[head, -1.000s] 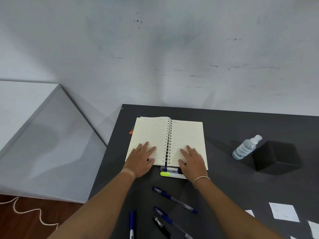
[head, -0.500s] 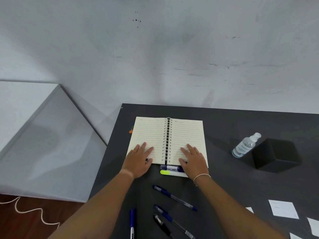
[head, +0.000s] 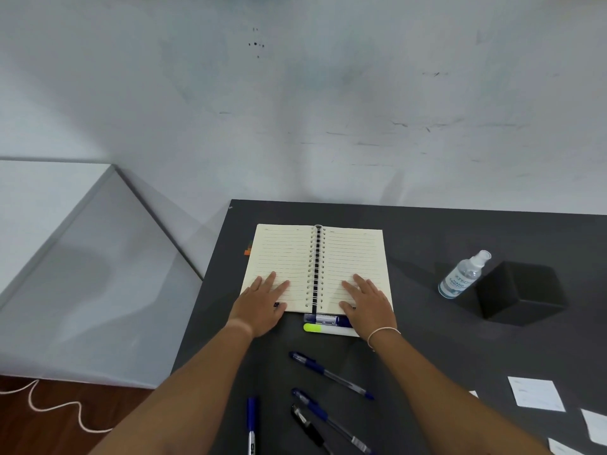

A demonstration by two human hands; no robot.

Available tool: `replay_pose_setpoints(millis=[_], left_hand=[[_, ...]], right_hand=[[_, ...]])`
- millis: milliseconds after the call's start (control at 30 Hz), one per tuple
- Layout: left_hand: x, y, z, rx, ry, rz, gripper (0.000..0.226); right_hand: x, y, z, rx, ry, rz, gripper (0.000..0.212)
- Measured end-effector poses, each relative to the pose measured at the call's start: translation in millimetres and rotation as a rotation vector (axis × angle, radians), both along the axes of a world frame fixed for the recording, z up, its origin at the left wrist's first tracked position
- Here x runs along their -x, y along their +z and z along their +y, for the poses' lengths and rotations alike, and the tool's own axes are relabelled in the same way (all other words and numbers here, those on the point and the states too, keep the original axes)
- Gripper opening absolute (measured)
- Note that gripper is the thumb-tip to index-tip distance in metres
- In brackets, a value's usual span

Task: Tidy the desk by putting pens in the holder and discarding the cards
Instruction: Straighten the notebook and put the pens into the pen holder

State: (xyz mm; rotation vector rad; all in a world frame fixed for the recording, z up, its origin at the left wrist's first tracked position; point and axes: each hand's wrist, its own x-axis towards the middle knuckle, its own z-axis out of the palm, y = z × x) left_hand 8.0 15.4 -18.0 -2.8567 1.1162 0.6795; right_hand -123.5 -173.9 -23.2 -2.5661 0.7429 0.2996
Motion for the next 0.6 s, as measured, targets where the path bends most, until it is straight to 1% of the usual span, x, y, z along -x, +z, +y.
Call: replay_pose_setpoints(millis=[200,367,600], left_hand=[[7,9,-4,-0.033,0.063,0.015,0.053],[13,13,9,-0.012,0.094,0.012,0.051],[36,18,27,0.007,0.109,0.006,0.049]], right_hand=[[-3,9,-1,0.015,-0.005,0.032,0.05],[12,14,1,-0.011,-0.047,0.0,0.044],[37,22,9,0.062,-0.031,-0.09,0.036]])
